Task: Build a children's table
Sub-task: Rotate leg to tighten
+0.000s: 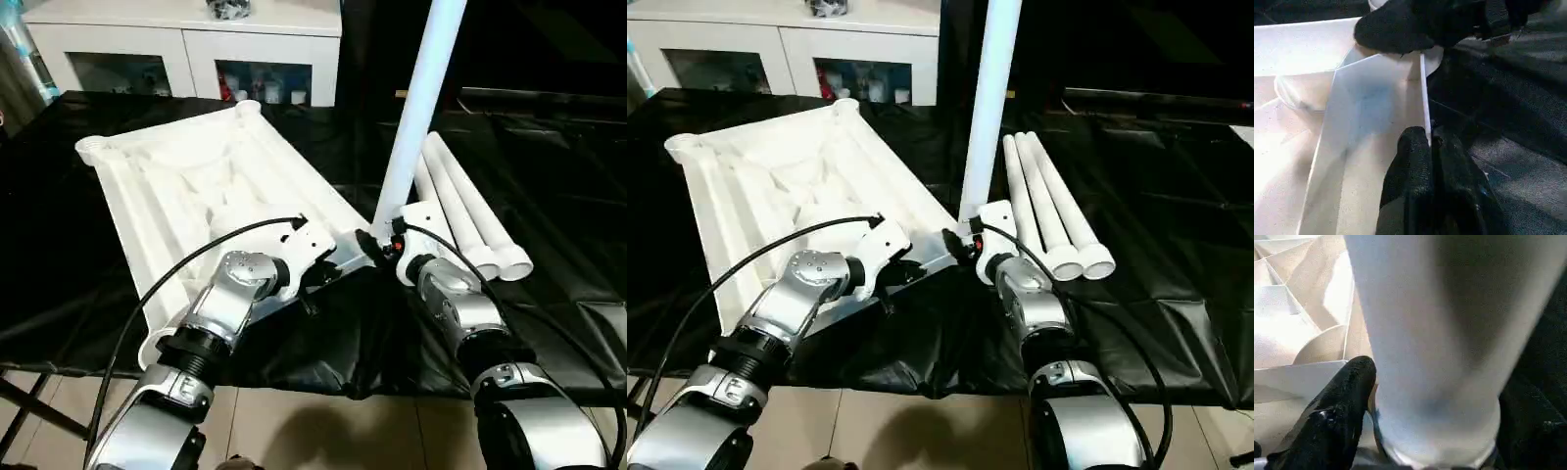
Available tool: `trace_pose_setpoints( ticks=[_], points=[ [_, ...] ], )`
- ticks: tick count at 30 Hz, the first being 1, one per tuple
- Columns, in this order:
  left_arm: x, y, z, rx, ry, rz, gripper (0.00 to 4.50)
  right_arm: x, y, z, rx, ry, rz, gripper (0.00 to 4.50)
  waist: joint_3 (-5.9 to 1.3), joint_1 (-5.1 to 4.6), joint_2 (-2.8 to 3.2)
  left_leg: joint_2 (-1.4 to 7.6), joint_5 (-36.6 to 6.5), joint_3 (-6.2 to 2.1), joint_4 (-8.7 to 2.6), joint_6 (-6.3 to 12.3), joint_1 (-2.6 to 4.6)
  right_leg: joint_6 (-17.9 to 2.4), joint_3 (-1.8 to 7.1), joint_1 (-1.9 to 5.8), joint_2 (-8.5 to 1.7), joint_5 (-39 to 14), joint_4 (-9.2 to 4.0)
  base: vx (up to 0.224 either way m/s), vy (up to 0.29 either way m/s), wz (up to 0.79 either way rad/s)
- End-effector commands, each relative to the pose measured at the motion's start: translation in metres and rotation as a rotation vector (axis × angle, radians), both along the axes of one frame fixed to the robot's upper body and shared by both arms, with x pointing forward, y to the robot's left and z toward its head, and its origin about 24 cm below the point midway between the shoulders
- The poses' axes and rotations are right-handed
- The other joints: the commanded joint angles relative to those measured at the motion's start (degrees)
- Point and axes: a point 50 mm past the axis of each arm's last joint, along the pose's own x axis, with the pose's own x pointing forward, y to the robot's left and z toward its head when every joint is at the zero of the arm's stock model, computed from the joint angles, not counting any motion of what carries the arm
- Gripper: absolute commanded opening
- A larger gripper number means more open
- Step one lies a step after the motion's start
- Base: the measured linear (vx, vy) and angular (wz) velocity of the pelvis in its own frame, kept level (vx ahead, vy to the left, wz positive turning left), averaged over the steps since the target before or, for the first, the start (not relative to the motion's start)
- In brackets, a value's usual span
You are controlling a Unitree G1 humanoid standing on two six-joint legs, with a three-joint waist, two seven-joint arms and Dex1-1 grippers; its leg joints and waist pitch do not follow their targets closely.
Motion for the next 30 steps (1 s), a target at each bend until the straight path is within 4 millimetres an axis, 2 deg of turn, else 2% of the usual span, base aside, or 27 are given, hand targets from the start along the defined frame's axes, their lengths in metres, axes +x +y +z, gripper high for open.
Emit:
trace_pose_setpoints(
  ticks=[1, 5, 8, 11, 12, 13, 15, 17, 18, 19, 23, 24, 28, 30],
  points=[
    [-0.015, -0.036, 0.011, -0.084, -0.029, -0.218, 0.00, -0.010, 0.029, -0.013, 0.008, 0.063, 0.144, 3.77, -3.10, 0.12, -0.10, 3.12, -15.2, -1.77, -3.47, 1.49, 0.89, -10.6, 3.17, 1.79, -5.70, -14.5, -5.25, 0.000, 0.000, 0.00],
    [-0.019, -0.029, 0.010, -0.086, -0.014, -0.276, 0.00, -0.010, 0.021, -0.010, -0.001, 0.032, 0.206, 3.77, -3.09, 0.12, -0.04, 3.17, -15.7, -1.78, -3.52, 1.47, 0.78, -10.7, 3.22, 1.88, -5.70, -14.3, -5.15, 0.000, 0.000, 0.00],
    [-0.021, -0.018, 0.011, -0.075, 0.007, -0.339, 0.00, -0.015, 0.014, -0.007, -0.009, 0.003, 0.325, 3.77, -3.23, 0.25, 0.08, 3.09, -14.1, -1.67, -3.30, 2.26, 0.56, -11.3, 3.18, 2.12, -5.56, -11.4, -4.83, 0.000, 0.000, 0.00],
    [-0.022, -0.010, 0.010, -0.056, 0.028, -0.380, 0.00, -0.020, 0.009, -0.005, 0.006, 0.007, 0.435, 3.77, -3.20, 0.44, 0.14, 3.23, -13.5, -1.56, -3.26, 2.71, 0.66, -12.0, 3.15, 2.05, -5.46, -9.9, -4.62, 0.000, 0.000, 0.00],
    [-0.023, -0.004, 0.009, -0.043, 0.041, -0.399, 0.00, -0.025, 0.006, -0.004, 0.018, 0.020, 0.519, 3.77, -3.18, 0.67, 0.26, 3.30, -13.8, -1.57, -3.27, 2.77, 0.72, -12.0, 3.07, 2.07, -5.42, -10.1, -4.64, 0.000, 0.000, 0.00],
    [-0.023, -0.002, 0.009, -0.037, 0.048, -0.408, 0.00, -0.028, 0.005, -0.003, 0.023, 0.028, 0.564, 3.77, -3.15, 1.00, 0.13, 3.29, -13.9, -1.48, -3.20, 3.36, 0.69, -11.7, 3.04, 2.21, -5.20, -10.2, -4.64, 0.000, 0.000, 0.00],
    [-0.023, 0.005, 0.009, -0.025, 0.067, -0.425, 0.00, -0.035, 0.001, -0.002, 0.028, 0.049, 0.657, 3.77, -3.16, 1.45, 0.22, 3.46, -14.1, -1.43, -3.19, 3.30, 0.85, -11.7, 3.11, 1.98, -5.39, -10.8, -4.65, 0.000, 0.000, 0.00],
    [-0.023, 0.009, 0.009, -0.016, 0.073, -0.432, 0.00, -0.039, -0.001, -0.002, 0.027, 0.066, 0.719, 3.77, -3.03, 1.77, 0.18, 3.46, -14.9, -1.53, -3.30, 2.93, 0.88, -11.4, 3.08, 1.97, -5.41, -12.6, -4.87, 0.000, 0.000, 0.00],
    [-0.021, 0.015, 0.010, -0.002, 0.080, -0.442, 0.00, -0.046, -0.004, -0.001, 0.020, 0.090, 0.804, 3.77, -2.98, 1.90, 0.26, 3.59, -15.8, -1.50, -3.38, 2.53, 1.09, -11.3, 3.18, 1.70, -5.54, -14.0, -4.96, 0.000, 0.000, 0.00],
    [-0.021, 0.015, 0.010, -0.002, 0.080, -0.442, 0.00, -0.046, -0.004, -0.001, 0.020, 0.090, 0.804, 3.77, -2.99, 2.19, 0.12, 3.53, -16.0, -1.57, -3.39, 2.38, 1.07, -10.8, 3.16, 1.87, -5.56, -15.2, -5.07, 0.000, 0.000, 0.00],
    [-0.017, 0.025, 0.011, 0.022, 0.079, -0.441, 0.00, -0.058, -0.007, -0.002, 0.008, 0.160, 0.938, 3.77, -2.90, 2.59, -0.01, 3.53, -16.2, -1.61, -3.46, 2.02, 1.14, -10.3, 3.22, 1.66, -5.64, -16.8, -5.26, 0.000, 0.000, 0.00],
    [-0.016, 0.025, 0.012, 0.023, 0.079, -0.441, 0.00, -0.059, -0.007, -0.002, 0.004, 0.167, 0.948, 3.52, -3.01, 2.70, -0.02, 3.55, -15.7, -1.68, -3.48, 1.94, 1.05, -10.1, 3.22, 1.78, -5.73, -16.6, -5.12, 0.000, 0.000, 0.00],
    [-0.014, 0.029, 0.013, 0.029, 0.083, -0.441, 0.00, -0.064, -0.007, -0.003, -0.005, 0.202, 0.992, 3.34, -2.98, 2.80, -0.08, 3.50, -15.4, -1.67, -3.47, 1.83, 1.04, -10.1, 3.18, 1.66, -5.71, -16.7, -5.11, 0.000, 0.000, 0.00],
    [-0.014, 0.031, 0.013, 0.030, 0.086, -0.445, 0.00, -0.066, -0.005, -0.002, 0.013, 0.211, 1.000, 3.07, -3.01, 2.86, -0.11, 3.50, -15.3, -1.68, -3.43, 1.71, 1.08, -10.0, 3.19, 1.67, -5.79, -17.1, -5.18, 0.000, 0.000, 0.00]
  ],
)
